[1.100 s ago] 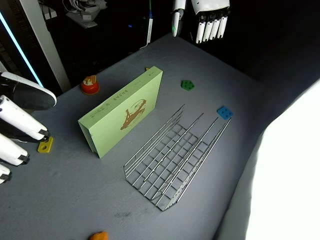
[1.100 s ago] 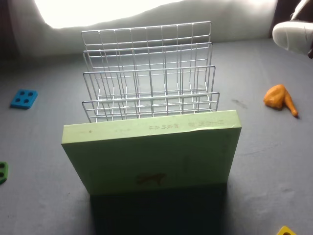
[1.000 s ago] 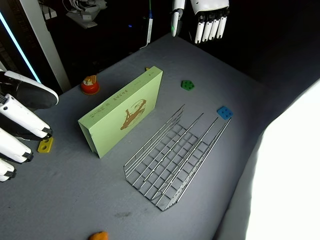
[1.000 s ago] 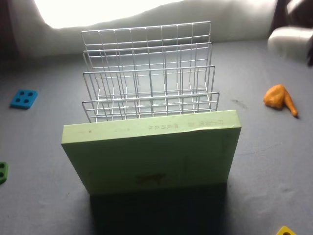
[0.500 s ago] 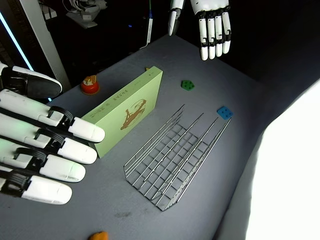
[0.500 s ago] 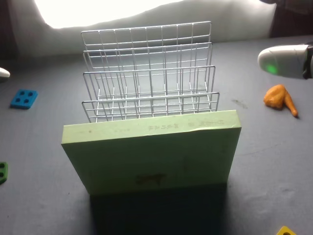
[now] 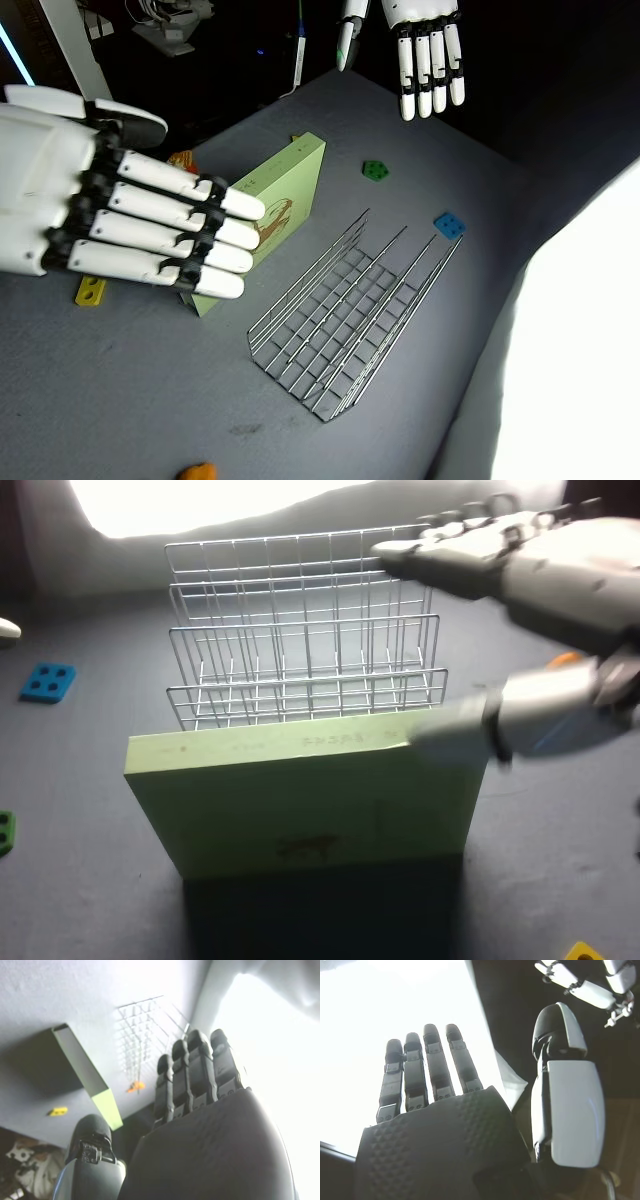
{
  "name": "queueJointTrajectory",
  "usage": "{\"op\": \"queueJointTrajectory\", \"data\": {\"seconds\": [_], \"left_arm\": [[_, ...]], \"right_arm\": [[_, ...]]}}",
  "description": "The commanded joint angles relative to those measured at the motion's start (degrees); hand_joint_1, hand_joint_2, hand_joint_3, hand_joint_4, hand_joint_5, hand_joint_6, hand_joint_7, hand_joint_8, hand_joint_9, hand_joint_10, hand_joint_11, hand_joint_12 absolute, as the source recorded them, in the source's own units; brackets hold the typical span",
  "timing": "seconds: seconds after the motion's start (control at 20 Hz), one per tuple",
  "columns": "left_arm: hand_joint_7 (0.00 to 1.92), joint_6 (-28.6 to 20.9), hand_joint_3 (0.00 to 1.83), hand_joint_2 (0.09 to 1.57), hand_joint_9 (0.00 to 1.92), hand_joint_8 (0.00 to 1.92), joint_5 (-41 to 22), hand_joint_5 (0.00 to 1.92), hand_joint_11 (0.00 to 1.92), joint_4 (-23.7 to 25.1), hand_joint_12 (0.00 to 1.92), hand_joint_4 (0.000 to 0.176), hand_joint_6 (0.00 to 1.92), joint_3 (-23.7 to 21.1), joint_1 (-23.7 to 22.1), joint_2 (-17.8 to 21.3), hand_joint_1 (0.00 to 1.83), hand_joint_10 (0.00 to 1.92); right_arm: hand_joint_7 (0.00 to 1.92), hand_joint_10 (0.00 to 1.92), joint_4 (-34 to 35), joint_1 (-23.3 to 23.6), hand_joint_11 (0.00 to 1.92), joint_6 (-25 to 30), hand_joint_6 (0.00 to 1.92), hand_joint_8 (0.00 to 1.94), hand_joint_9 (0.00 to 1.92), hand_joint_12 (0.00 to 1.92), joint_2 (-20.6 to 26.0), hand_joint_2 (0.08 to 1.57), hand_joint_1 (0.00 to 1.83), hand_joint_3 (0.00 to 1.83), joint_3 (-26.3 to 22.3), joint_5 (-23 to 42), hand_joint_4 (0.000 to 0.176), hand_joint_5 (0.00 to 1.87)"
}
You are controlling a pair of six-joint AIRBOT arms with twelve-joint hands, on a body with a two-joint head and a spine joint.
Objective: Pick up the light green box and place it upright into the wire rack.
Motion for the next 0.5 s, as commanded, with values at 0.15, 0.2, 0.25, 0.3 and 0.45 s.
{"op": "queueJointTrajectory", "data": {"seconds": [0.15, 0.2, 0.25, 0.3, 0.45], "left_arm": [[0.22, 0.1, 0.00, 1.22, 0.16, 0.00, 5.1, 0.22, 0.00, 0.5, 0.28, 0.022, 0.01, 0.2, -0.3, 1.0, 0.01, 0.00], [0.26, 0.1, 0.00, 1.21, 0.19, 0.01, 5.1, 0.24, 0.00, 0.5, 0.30, 0.023, 0.01, 0.3, -0.3, 1.0, 0.05, 0.01], [0.27, 0.1, 0.00, 1.21, 0.19, 0.01, 5.1, 0.27, 0.00, 0.5, 0.31, 0.019, 0.02, 0.4, -0.3, 1.0, 0.04, 0.01], [0.27, 0.1, 0.00, 1.21, 0.20, 0.00, 5.1, 0.26, 0.00, 0.5, 0.36, 0.024, 0.01, 0.4, -0.3, 1.0, 0.01, 0.01], [0.25, 0.1, 0.00, 1.22, 0.17, 0.00, 5.1, 0.24, 0.00, 0.5, 0.33, 0.025, 0.00, 0.5, -0.3, 1.0, 0.00, 0.00]], "right_arm": [[0.04, 0.00, 6.1, 0.4, 0.00, -6.6, 0.00, 0.00, 0.01, 0.00, -5.1, 1.03, 0.97, 0.00, -1.1, 8.9, 0.000, 0.03], [0.06, 0.01, 13.1, 0.5, 0.00, -13.3, 0.02, 0.01, 0.03, 0.00, -7.3, 1.04, 0.98, 0.00, -1.1, 11.4, 0.000, 0.07], [0.06, 0.01, 16.4, 0.5, 0.00, -17.1, 0.02, 0.00, 0.03, 0.00, -9.2, 1.05, 1.03, 0.00, -1.1, 13.8, 0.000, 0.08], [0.08, 0.01, 18.5, 0.5, 0.00, -19.3, 0.03, 0.01, 0.04, 0.00, -10.6, 1.05, 1.06, 0.00, -1.1, 15.3, 0.000, 0.11], [0.03, 0.00, 28.1, 0.9, 0.00, -26.1, 0.02, 0.01, 0.00, 0.00, -15.4, 1.08, 0.98, 0.01, -0.8, 17.6, 0.000, 0.12]]}}
